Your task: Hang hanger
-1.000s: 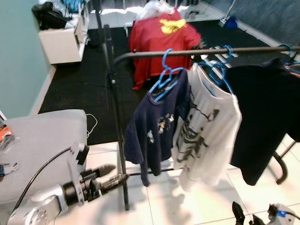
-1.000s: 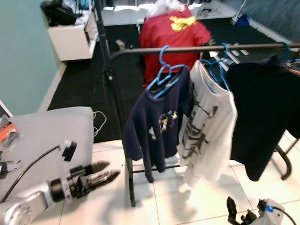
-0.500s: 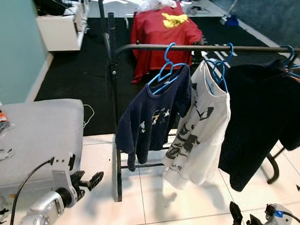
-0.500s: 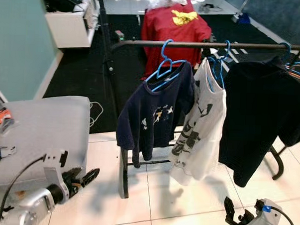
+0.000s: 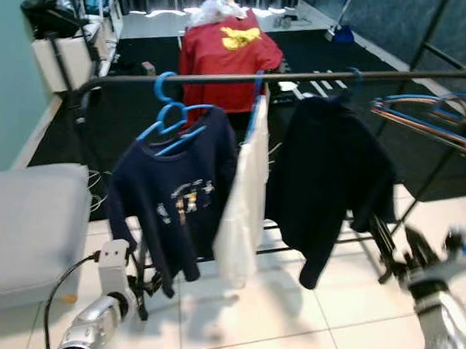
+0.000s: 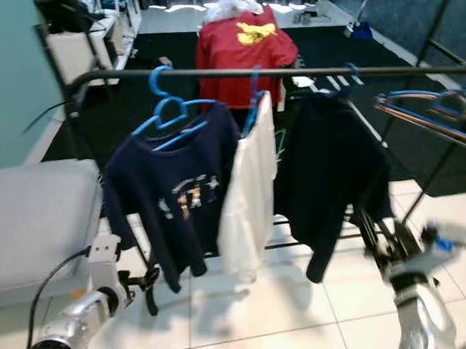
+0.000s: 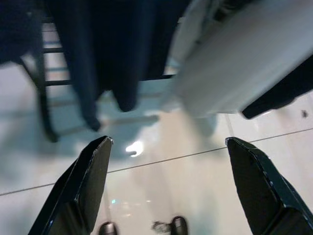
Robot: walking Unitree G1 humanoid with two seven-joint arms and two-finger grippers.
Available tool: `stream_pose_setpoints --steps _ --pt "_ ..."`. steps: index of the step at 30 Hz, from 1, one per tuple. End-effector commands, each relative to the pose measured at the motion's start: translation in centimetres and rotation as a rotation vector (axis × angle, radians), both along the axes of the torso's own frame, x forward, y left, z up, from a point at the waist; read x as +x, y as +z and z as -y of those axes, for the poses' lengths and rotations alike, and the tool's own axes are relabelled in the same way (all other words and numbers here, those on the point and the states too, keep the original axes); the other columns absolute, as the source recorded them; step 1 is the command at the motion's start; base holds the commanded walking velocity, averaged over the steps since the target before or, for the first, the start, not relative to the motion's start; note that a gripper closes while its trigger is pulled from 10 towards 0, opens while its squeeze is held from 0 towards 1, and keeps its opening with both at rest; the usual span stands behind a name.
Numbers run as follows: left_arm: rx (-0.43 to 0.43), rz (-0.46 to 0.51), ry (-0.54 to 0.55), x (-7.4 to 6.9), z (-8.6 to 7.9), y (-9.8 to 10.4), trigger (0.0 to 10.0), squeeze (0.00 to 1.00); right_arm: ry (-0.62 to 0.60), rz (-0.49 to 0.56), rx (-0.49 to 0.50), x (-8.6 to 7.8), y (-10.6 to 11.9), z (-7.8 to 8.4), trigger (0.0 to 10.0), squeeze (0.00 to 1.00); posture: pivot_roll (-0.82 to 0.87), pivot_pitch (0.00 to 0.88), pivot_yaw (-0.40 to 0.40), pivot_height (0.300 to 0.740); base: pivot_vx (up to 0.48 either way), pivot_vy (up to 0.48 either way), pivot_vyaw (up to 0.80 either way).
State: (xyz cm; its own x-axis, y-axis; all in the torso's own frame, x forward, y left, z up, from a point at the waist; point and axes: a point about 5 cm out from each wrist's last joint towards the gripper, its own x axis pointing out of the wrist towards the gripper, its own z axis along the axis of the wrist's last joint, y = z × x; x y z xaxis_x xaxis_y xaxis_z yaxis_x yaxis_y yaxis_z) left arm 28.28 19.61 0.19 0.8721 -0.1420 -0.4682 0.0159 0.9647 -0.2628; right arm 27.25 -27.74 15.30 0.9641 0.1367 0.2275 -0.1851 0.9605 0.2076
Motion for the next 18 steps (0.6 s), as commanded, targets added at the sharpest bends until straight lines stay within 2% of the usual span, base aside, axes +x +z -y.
stream_pose_setpoints --steps 1,2,4,5,6,8,15,18 --pt "0.011 -0.047 0.019 -0.9 -0.3 -1.1 10.0 0.00 0.078 0.026 -0.020 0.7 1.4 -1.5 10.0 0.00 -0.10 0.067 -0.010 0.740 0.000 0.000 0.00" --pt "0.011 -0.048 0.020 -1.0 -0.1 -1.3 10.0 0.00 0.123 0.074 -0.060 1.5 3.2 -2.6 10.0 0.00 -0.10 0.068 -0.012 0.740 0.000 0.000 0.00" --pt "0.011 -0.048 0.020 -1.0 -0.1 -1.3 10.0 0.00 0.123 0.074 -0.060 1.5 3.2 -2.6 10.0 0.00 -0.10 0.068 -0.012 0.740 0.000 0.000 0.00" --pt "0.015 -0.049 0.020 -1.0 0.0 -1.4 10.0 0.00 0.144 0.109 -0.088 2.1 4.6 -3.3 10.0 0.00 -0.09 0.069 -0.016 0.740 0.000 0.000 0.00" --pt "0.015 -0.049 0.020 -1.0 0.0 -1.4 10.0 0.00 0.144 0.109 -0.088 2.1 4.6 -3.3 10.0 0.00 -0.09 0.069 -0.016 0.740 0.000 0.000 0.00" --pt "0.016 -0.049 0.020 -1.1 0.1 -1.5 10.0 0.00 0.138 0.142 -0.112 2.8 6.3 -3.9 10.0 0.00 -0.09 0.071 -0.016 0.740 0.000 0.000 0.00" --pt "0.011 -0.044 0.007 -1.0 0.4 -1.6 10.0 0.00 0.080 0.106 -0.176 3.5 6.7 -4.1 10.0 0.00 -0.09 0.076 -0.015 0.740 0.000 0.000 0.00" --pt "0.005 -0.038 -0.004 -1.0 0.6 -1.6 10.0 0.00 -0.009 0.061 -0.198 3.7 6.5 -3.1 10.0 0.00 -0.09 0.078 -0.013 0.740 0.000 0.000 0.00"
